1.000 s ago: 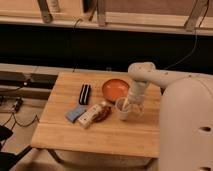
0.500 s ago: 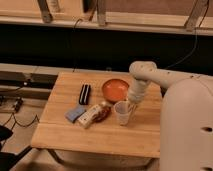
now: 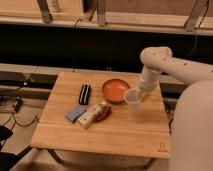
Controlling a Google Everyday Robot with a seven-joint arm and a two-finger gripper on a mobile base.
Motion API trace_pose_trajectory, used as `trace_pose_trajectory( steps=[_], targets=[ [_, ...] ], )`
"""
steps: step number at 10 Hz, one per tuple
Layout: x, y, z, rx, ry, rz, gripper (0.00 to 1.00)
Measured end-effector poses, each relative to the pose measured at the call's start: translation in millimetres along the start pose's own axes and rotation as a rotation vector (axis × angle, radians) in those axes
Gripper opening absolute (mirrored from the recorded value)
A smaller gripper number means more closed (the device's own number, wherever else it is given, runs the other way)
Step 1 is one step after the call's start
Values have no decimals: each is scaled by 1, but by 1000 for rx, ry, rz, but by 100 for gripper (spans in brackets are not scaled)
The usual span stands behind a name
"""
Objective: Place the ceramic cup in the ceramic bowl
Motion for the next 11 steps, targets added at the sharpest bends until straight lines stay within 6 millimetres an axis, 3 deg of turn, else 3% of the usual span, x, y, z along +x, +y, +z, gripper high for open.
trace_pose_trajectory(
  steps=[2,4,6,11],
  targets=[
    [-13,18,-30,13,-64,-44,0],
    [-22,42,-34,14,-82,-98,0],
    [-37,75,-17,0,-80,-150,0],
    [-90,100,20,-64,-54,-180,0]
  ],
)
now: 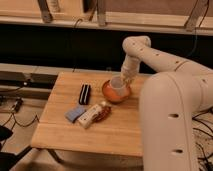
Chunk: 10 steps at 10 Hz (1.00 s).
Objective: Place the ceramic cup in the ceramic bowl
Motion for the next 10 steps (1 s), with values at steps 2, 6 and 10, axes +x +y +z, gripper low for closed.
trace_pose_trajectory(
  steps=[2,6,10],
  targets=[
    [-21,5,14,-44,7,-17,0],
    [-33,10,30,-96,20,-32,4],
    [-33,10,30,-96,20,-32,4]
  ],
)
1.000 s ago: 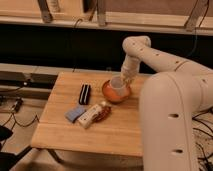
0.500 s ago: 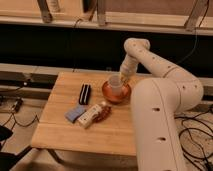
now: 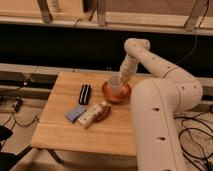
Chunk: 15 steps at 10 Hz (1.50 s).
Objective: Place the ceramic cup in the ceramic bowl
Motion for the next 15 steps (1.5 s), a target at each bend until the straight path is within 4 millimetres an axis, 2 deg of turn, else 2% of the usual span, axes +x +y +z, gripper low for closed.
trace_pose_trajectory(
  steps=[7,9,10,14,15],
  targets=[
    [0,0,0,0,1,0,4],
    [0,0,0,0,1,0,0],
    [0,0,0,0,1,0,3],
    [0,0,0,0,1,0,39],
    [0,0,0,0,1,0,51]
  ],
)
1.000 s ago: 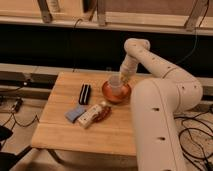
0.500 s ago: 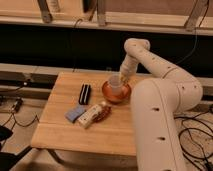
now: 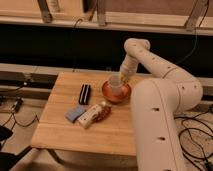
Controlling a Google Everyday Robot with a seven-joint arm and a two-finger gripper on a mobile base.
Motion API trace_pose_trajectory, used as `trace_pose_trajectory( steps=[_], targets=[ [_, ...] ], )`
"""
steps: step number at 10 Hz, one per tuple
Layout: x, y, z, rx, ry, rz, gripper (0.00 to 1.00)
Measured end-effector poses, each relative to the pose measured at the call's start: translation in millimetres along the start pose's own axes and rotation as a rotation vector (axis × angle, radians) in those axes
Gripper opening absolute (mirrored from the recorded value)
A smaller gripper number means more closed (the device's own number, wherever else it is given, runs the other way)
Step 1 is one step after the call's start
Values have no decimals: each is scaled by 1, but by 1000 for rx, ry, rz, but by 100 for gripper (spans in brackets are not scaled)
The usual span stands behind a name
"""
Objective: Place the ceramic cup in the ceramic bowl
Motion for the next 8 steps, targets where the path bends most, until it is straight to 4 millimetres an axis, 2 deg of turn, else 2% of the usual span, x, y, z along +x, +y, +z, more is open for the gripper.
trace_pose_trajectory(
  steps=[3,8],
  targets=[
    [0,0,0,0,0,0,78],
    [-1,0,0,-1,-2,0,80]
  ],
)
